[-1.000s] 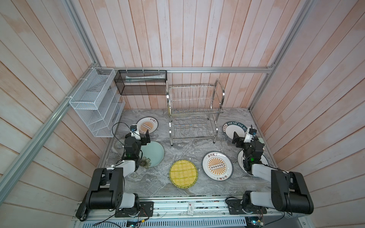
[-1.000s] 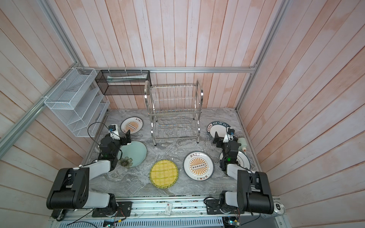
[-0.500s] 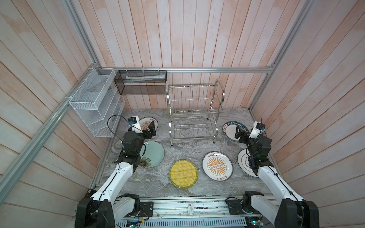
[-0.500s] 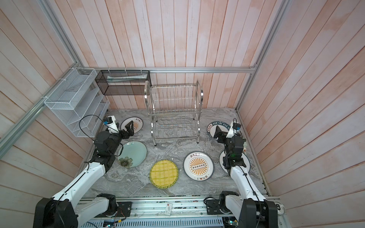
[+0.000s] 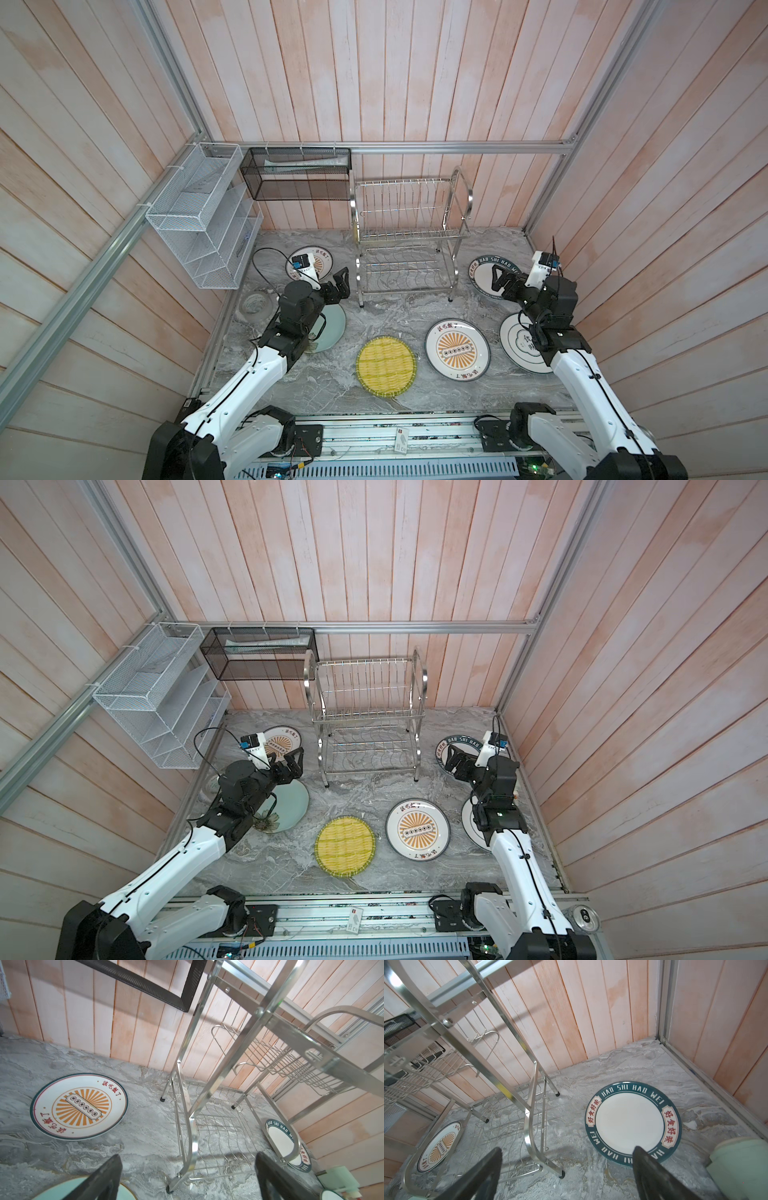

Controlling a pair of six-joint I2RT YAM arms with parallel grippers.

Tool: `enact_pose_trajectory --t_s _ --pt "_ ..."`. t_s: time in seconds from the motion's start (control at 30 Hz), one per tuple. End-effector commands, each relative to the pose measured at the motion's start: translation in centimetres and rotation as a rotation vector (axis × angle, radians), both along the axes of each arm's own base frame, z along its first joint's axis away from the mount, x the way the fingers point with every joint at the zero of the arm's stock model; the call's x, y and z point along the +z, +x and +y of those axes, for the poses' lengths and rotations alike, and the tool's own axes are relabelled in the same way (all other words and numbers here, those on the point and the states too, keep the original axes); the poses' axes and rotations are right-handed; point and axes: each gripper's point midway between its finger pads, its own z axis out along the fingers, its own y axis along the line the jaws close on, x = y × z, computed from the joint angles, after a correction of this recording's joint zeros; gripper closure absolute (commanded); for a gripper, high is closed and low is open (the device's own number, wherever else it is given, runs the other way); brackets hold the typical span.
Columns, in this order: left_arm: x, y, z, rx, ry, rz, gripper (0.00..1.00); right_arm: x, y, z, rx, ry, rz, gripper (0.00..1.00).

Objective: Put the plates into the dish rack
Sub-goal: 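Move both grippers forward toward the orange-sunburst plate in the middle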

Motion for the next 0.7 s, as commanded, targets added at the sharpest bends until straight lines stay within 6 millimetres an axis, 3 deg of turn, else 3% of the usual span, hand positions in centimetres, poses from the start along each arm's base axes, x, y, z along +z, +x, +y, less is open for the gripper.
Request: enact_pose_trajectory --t_s 0.0,0.33,0.67 --pt "-1.0 -0.4 0.5 0.05 -0.023 0.052 0.0 -1.6 -0.6 0.7 0.015 0.06 0.084 0.03" --pt "-2.0 0.0 0.0 0.047 0.007 0.149 0.0 -6.0 -2.1 3.4 0.141 0.174 0.25 0.08" --pt "-1.9 1.0 -0.4 0.052 0.035 0.24 0.0 -14.1 -7.3 5.1 0.155 0.247 0.506 0.11"
